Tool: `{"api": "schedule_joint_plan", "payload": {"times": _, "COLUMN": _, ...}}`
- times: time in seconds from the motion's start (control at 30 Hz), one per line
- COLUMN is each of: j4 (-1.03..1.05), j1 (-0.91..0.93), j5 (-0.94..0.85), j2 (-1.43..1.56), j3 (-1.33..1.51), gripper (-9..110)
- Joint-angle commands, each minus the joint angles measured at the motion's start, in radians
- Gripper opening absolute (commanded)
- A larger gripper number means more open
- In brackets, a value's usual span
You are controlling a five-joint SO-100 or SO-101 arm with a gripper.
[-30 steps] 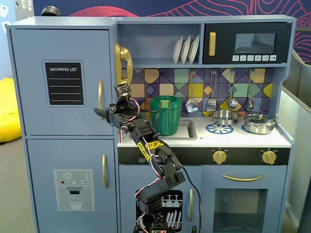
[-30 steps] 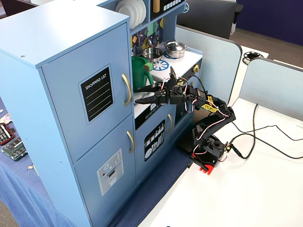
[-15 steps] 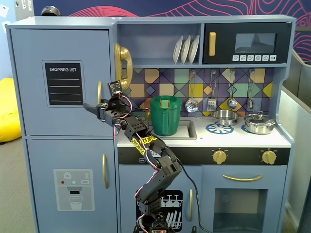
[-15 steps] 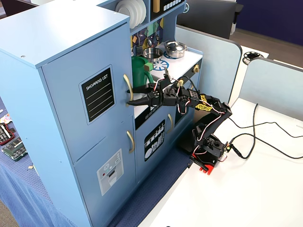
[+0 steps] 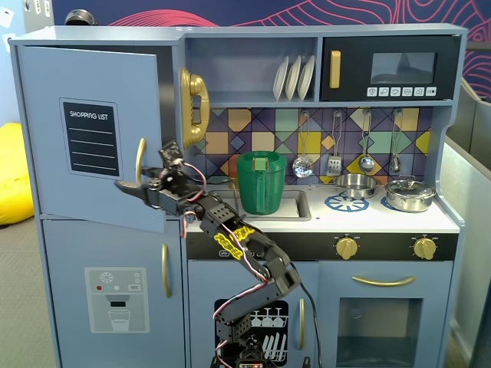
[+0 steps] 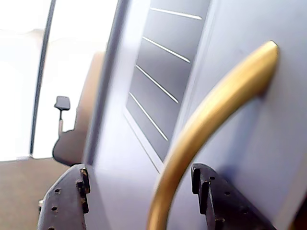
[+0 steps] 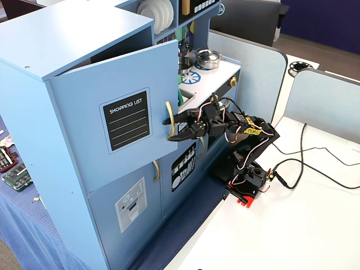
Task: Open the left cabinet door
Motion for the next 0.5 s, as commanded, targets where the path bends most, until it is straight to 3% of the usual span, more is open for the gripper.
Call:
{"api": "schedule_joint_plan", "payload": {"times": 0.0, "j4": 0.032, "j1": 0.035, "j5": -0.005, "j2": 0.155, "j3": 0.064, "gripper": 19}}
{"api": "schedule_joint_plan", "payload": {"times": 0.27, "j4": 0.264, "j1": 0.193, "j5": 0.086, "j2": 0.411, "j3": 0.186, "gripper": 18}}
{"api": "schedule_joint_plan", "payload": {"times": 0.47, "j4": 0.350, "j1": 0.367, "j5": 0.141, "j2": 0.425, "j3": 0.204, "gripper": 16}}
